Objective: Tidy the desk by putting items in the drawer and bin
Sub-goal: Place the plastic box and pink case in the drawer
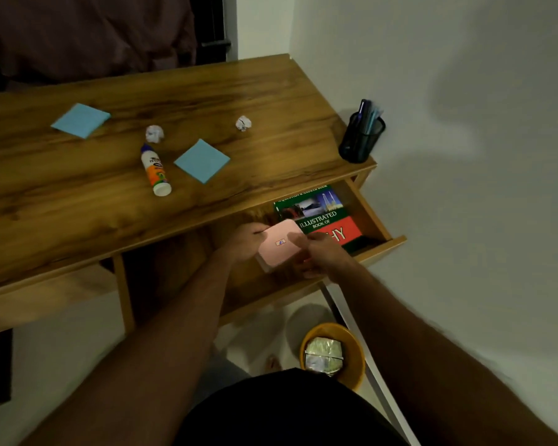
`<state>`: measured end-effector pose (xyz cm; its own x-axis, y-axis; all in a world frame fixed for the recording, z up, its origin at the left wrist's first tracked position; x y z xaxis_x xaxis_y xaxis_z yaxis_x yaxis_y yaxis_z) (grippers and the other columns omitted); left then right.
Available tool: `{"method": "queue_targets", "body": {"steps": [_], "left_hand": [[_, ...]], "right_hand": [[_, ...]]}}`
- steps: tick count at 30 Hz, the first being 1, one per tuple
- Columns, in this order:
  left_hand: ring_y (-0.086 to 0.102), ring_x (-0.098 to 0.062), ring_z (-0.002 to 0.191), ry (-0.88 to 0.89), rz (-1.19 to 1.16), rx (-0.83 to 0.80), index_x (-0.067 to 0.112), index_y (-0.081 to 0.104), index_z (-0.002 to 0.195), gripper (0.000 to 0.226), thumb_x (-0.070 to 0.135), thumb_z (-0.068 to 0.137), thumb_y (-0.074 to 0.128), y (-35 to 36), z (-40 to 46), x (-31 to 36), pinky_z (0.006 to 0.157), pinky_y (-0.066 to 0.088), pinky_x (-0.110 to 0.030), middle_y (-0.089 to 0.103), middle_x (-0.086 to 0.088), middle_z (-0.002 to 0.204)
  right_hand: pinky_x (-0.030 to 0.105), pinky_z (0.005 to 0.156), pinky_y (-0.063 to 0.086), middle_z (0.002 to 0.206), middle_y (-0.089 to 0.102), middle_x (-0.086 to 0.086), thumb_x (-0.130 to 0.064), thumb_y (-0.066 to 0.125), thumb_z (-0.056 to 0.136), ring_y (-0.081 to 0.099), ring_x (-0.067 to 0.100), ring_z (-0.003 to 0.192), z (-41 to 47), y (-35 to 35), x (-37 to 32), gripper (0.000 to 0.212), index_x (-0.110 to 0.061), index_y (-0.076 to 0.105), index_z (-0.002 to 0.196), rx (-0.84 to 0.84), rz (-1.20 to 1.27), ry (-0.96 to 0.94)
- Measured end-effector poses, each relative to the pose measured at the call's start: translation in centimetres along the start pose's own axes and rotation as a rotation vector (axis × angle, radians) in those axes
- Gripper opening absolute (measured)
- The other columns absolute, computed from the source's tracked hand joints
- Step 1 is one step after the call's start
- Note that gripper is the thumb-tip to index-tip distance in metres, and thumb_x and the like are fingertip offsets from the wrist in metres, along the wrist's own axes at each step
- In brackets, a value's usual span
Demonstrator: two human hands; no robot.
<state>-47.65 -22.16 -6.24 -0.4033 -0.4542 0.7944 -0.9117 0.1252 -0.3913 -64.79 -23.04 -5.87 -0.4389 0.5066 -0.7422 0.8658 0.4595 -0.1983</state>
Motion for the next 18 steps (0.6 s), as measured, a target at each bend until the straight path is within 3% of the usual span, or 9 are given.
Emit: {"method": "queue_targets", "body": {"steps": [4,7,11,13,18], "left_hand": [[0.053,-0.025,0.107,-0.021,0.078,-0.045,0.001,0.054,0.131,0.033,0.010,0.102,0.040,1.1,0.5,-1.2,0.084,0.041,-0.030,0.056,-0.019,0.129],[0.051,-0.023,0.104,-0.038,0.097,-0.084,0.001,0.053,0.131,0.034,0.009,0.101,0.039,1.6,0.8,-2.0,0.083,0.041,-0.031,0.055,-0.019,0.128],[0.051,-0.022,0.107,-0.068,0.066,-0.092,0.004,0.052,0.133,0.034,0.010,0.101,0.039,1.9,1.0,-3.2,0.084,0.043,-0.032,0.054,-0.017,0.131],[0.050,-0.019,0.106,-0.082,0.047,-0.095,0.005,0.052,0.132,0.034,0.011,0.102,0.039,2.2,1.0,-3.9,0.086,0.044,-0.033,0.054,-0.016,0.131],[0.051,-0.019,0.107,-0.116,0.019,-0.087,0.011,0.053,0.132,0.033,0.015,0.102,0.039,2.9,0.7,-5.1,0.088,0.045,-0.035,0.055,-0.011,0.127]], "right_hand": [[0.036,0.065,0.057,0.106,0.066,0.014,-0.045,0.059,0.093,0.069,0.023,0.079,1.1,-0.3,0.7,0.049,-0.008,0.054,0.124,0.000,-0.141,0.018],[0.042,0.073,0.059,0.095,0.067,0.012,-0.044,0.058,0.094,0.068,0.022,0.072,2.0,-0.6,0.8,0.042,-0.009,0.057,0.118,0.026,-0.250,0.034],[0.028,0.053,0.051,0.079,0.066,0.008,-0.038,0.059,0.094,0.065,0.019,0.060,2.8,-0.8,1.0,0.035,-0.006,0.059,0.108,0.065,-0.350,0.072],[0.027,0.050,0.049,0.079,0.065,0.008,-0.033,0.061,0.094,0.063,0.018,0.057,3.2,-0.7,1.2,0.034,-0.003,0.059,0.109,0.065,-0.381,0.074],[0.030,0.062,0.055,0.079,0.065,0.008,-0.028,0.062,0.093,0.061,0.017,0.060,3.7,-0.5,1.7,0.032,0.000,0.059,0.108,0.069,-0.419,0.063]]}}
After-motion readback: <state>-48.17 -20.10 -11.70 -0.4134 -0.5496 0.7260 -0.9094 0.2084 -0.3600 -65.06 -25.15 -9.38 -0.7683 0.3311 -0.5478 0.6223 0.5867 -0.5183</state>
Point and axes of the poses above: each hand's wrist, its own z-axis towards the middle knuckle, its own y-axis out of the palm, x = y × z, the point moved 7 cm from there along z, towards the middle knuckle
